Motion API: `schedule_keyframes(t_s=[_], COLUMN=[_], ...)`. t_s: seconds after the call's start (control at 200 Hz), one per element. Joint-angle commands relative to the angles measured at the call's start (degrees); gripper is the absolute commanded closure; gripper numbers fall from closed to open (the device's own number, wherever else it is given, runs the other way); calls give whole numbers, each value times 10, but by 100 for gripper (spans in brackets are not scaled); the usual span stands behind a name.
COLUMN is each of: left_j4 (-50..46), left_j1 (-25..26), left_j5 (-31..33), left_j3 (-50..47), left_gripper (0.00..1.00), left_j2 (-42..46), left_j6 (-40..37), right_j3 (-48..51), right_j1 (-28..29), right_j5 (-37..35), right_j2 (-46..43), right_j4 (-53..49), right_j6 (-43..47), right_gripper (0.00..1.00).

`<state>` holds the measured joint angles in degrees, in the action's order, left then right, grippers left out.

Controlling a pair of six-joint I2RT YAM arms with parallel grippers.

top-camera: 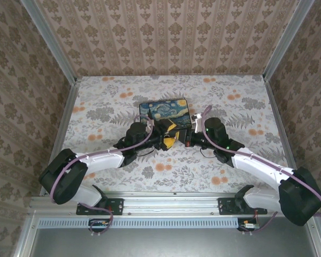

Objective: Unlock the padlock with the key

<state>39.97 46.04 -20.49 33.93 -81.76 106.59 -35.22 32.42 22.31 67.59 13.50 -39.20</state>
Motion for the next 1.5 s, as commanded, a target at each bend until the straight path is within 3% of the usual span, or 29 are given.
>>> schedule_keyframes(t_s=[0.0,0.185,0.96,1.495], left_j4=[15,19,14,-5], left_j1=[-2,-4,-10,-15], left_j5=[8,11,0,-7], left_j3=[4,2,-7,-3], left_gripper=[25,43,68,93], left_j2=[17,18,37,43], left_j6=[3,-5,-39,-64], right_j3=[5,8,11,8], right_j1=[2,3,3,3], right_j5=[0,9,-6,-7], right_j2=[-11,-17,-40,-45], right_j4=[4,-7,-4,-12], right_j6=[5,19,22,26], right_gripper=[100,100,100,100])
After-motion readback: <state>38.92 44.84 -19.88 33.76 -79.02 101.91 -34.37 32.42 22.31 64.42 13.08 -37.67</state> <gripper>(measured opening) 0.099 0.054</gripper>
